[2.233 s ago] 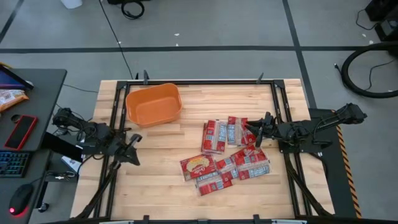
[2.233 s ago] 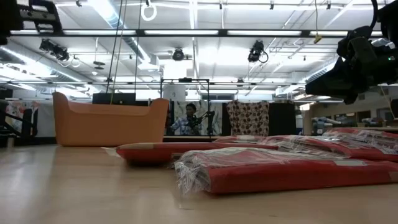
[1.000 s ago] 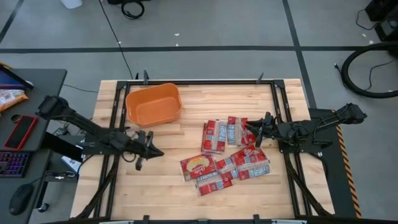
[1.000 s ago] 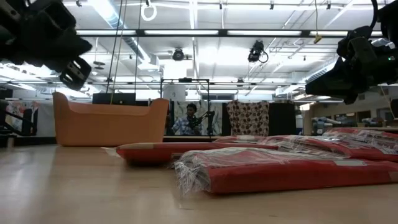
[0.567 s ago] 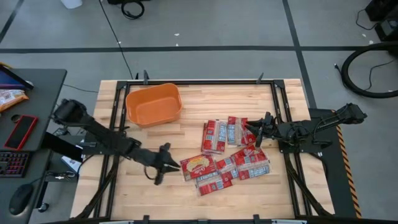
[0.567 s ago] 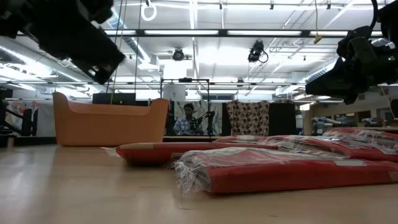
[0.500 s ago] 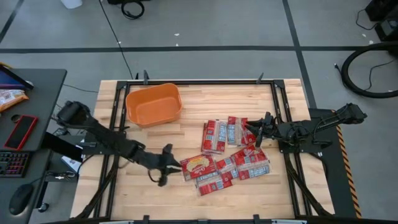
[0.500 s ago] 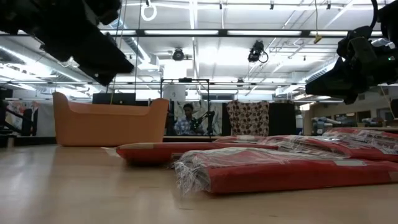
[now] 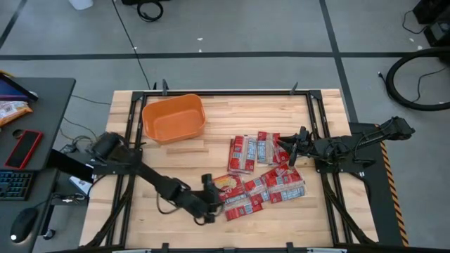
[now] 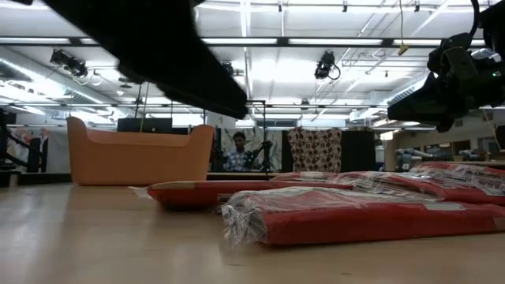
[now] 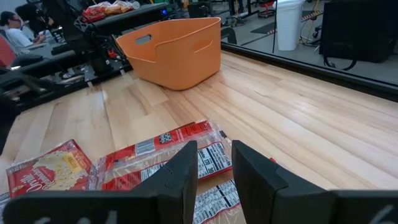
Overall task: Sort popcorn bags into baskets
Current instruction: Put the red popcorn bag into the orange bin
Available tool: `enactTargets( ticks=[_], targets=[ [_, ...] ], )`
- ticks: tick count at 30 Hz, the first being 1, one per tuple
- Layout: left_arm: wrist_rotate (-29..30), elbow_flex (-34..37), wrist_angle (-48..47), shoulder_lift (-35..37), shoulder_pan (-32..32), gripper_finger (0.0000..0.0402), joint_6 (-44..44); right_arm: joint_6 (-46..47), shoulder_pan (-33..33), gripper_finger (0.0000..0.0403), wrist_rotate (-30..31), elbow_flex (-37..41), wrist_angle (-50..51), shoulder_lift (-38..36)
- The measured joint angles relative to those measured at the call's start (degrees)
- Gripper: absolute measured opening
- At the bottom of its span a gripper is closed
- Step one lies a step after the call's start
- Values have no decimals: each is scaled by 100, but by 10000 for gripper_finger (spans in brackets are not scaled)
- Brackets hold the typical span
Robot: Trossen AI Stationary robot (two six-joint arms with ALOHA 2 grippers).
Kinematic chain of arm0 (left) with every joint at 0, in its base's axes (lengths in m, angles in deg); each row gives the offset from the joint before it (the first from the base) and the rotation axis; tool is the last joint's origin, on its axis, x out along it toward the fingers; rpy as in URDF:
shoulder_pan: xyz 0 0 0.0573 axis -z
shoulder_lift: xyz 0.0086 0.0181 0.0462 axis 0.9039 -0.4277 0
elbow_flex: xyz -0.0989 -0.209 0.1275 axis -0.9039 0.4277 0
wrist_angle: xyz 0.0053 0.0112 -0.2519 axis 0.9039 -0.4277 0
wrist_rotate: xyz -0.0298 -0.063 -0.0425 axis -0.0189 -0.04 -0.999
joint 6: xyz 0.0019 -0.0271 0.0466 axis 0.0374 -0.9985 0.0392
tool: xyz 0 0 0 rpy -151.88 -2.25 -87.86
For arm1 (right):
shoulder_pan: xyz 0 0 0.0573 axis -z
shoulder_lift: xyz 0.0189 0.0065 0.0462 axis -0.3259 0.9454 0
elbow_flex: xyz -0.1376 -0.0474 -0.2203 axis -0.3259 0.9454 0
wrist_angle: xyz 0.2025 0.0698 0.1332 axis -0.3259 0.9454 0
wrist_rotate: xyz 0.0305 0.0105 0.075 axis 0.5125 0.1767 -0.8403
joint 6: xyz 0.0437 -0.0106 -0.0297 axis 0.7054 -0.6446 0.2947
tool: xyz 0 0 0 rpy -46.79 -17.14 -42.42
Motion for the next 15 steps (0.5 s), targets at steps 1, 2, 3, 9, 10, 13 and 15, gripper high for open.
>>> enactTargets(
  ticks=[1,2,3,9,10,13,15],
  targets=[
    [78,-208,-141,-158,-11,201,0,1,0,103,-1,-1,-1,0],
    [145,-419,-299,-319,-29,201,12,1,0,103,-2,-1,-4,-1],
    [177,-635,-446,-468,-41,201,20,0,0,103,-1,-1,0,0],
    [251,-1533,-1389,-1168,-183,201,-14,2,0,103,-2,-2,-5,-2],
    [250,-1584,-1484,-1227,-210,201,-27,2,0,103,-2,-2,-10,0],
    [274,-1633,-1715,-1307,-288,201,-164,0,0,103,-1,-2,-13,-1],
    [275,-1633,-1926,-1308,-337,201,-284,0,2,103,-2,-2,-34,-2]
  ],
)
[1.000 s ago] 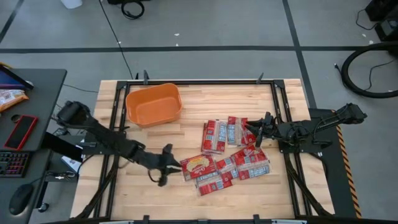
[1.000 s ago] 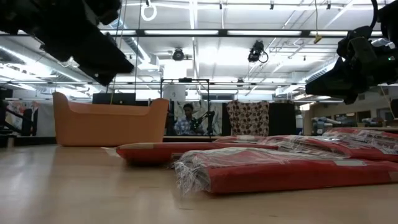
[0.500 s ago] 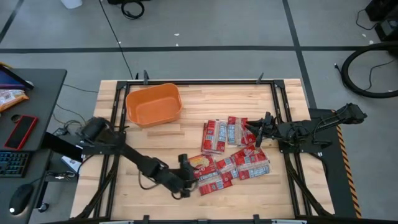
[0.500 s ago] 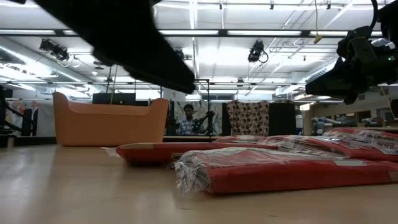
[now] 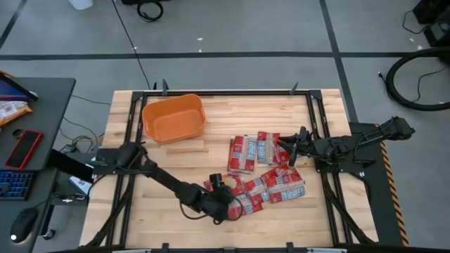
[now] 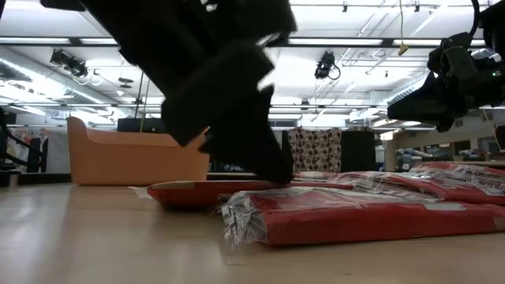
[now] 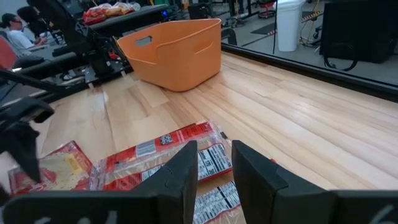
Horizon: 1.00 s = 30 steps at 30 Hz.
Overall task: Sort popcorn bags into baskets
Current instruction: Put the red popcorn bag into the orange bin
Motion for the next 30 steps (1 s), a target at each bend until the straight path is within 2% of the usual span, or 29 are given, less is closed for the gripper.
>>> enactTargets(
  ticks=[6,15,18,23,26,30],
  targets=[
    [-256,0,-582,0,-37,192,-186,0,-2,103,0,0,-14,0],
    [-340,-13,-1346,20,-26,143,-137,0,-2,103,0,0,-12,0],
    [-339,-20,-1637,30,-32,109,-35,0,-2,103,1,0,-12,0],
    [-496,-8,-1766,149,-35,23,39,1,-1,103,1,0,-12,0],
    [-658,21,-2004,455,-37,19,47,0,-2,103,0,0,-12,0],
    [-694,9,-2428,1212,-56,29,-113,0,-1,103,2,1,-12,0]
  ],
)
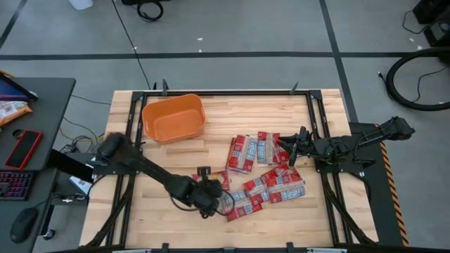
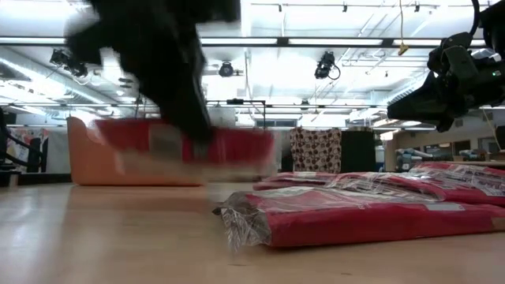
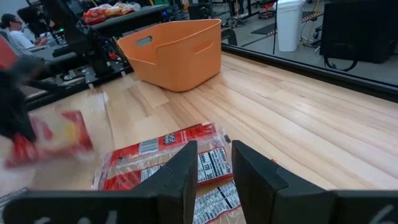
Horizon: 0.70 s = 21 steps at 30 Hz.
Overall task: Sort popcorn bags into baskets
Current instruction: Put the red popcorn bag into the orange bin
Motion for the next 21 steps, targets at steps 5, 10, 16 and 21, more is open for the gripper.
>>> enactTargets(
  ticks=[5,10,16,21],
  targets=[
    [503,1,-884,1090,-62,27,-423,0,-1,103,0,1,-12,0],
    [1836,-2,-1996,1924,-301,27,-844,2,-1,103,-2,1,-36,2],
    [2476,192,-3037,2212,-934,27,-746,0,-1,103,-2,1,-51,2],
    [2284,1289,-2665,2384,-1632,27,-115,0,-1,103,-2,-1,-85,0]
  ],
)
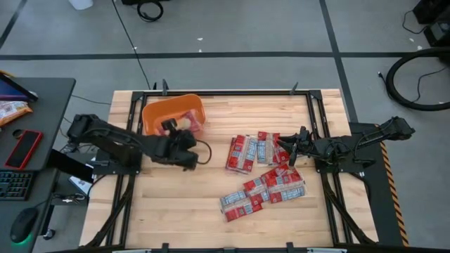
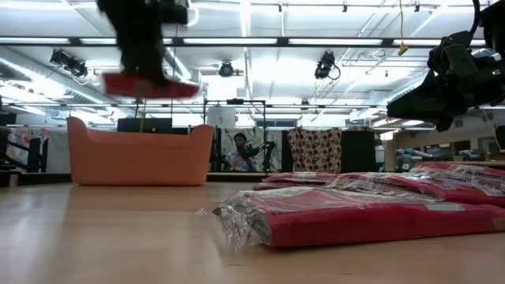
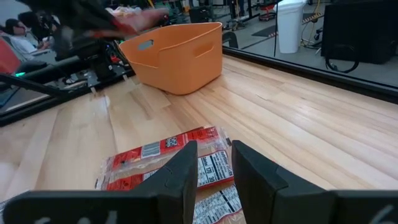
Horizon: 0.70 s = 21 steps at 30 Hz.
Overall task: Sort popcorn bags into baskets
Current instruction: Put the red popcorn bag into the orange bin
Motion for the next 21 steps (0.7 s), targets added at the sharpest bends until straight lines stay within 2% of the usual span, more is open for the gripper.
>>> enactTargets(
  ticks=[4,8,14,21],
  targets=[
    [-443,975,790,251,-715,27,683,0,0,103,0,1,2,0],
    [-1008,1580,1732,447,-1503,27,1597,0,0,103,-1,2,0,0],
    [-1330,1679,2161,477,-2392,38,2304,0,0,103,-6,0,-42,0],
    [-1612,1677,2189,479,-2566,115,2352,0,0,103,-142,0,-90,0]
  ],
)
